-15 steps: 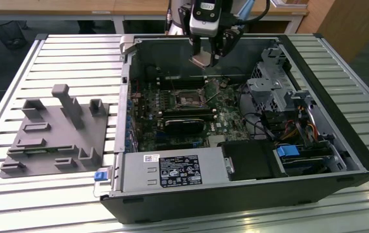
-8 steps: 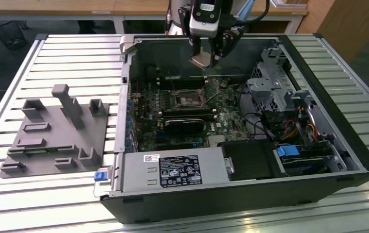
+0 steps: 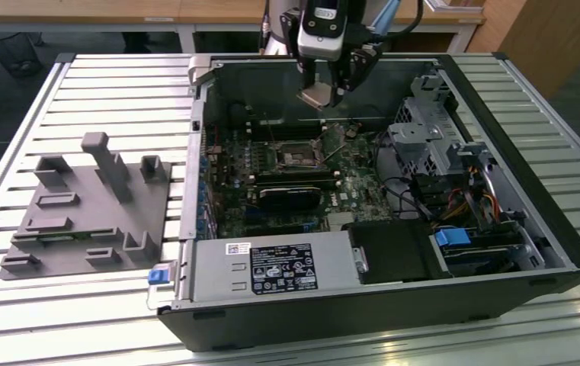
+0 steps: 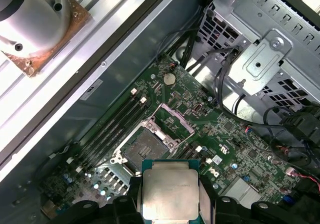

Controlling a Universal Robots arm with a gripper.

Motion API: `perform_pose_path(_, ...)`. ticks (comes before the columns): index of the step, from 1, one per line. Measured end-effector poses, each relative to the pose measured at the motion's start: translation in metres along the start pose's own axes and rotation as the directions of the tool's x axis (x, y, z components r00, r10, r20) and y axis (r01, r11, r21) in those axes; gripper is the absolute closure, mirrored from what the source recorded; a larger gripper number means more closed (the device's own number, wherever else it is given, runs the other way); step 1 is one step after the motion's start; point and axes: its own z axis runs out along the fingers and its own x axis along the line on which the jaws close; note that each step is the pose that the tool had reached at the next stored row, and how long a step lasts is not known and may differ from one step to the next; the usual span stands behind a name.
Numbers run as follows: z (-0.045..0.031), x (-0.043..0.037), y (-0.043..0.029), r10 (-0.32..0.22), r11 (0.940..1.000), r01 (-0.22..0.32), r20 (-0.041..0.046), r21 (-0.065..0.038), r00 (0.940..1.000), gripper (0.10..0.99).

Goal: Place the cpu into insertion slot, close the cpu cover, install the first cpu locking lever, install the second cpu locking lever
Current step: 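Place the cpu into insertion slot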

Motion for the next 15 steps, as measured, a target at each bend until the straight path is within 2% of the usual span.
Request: perform_pose_path(15, 0.0036, -0.0001, -0.0003, 0.0, 1.0, 0.0, 0.0, 0.0, 1.0, 0.549)
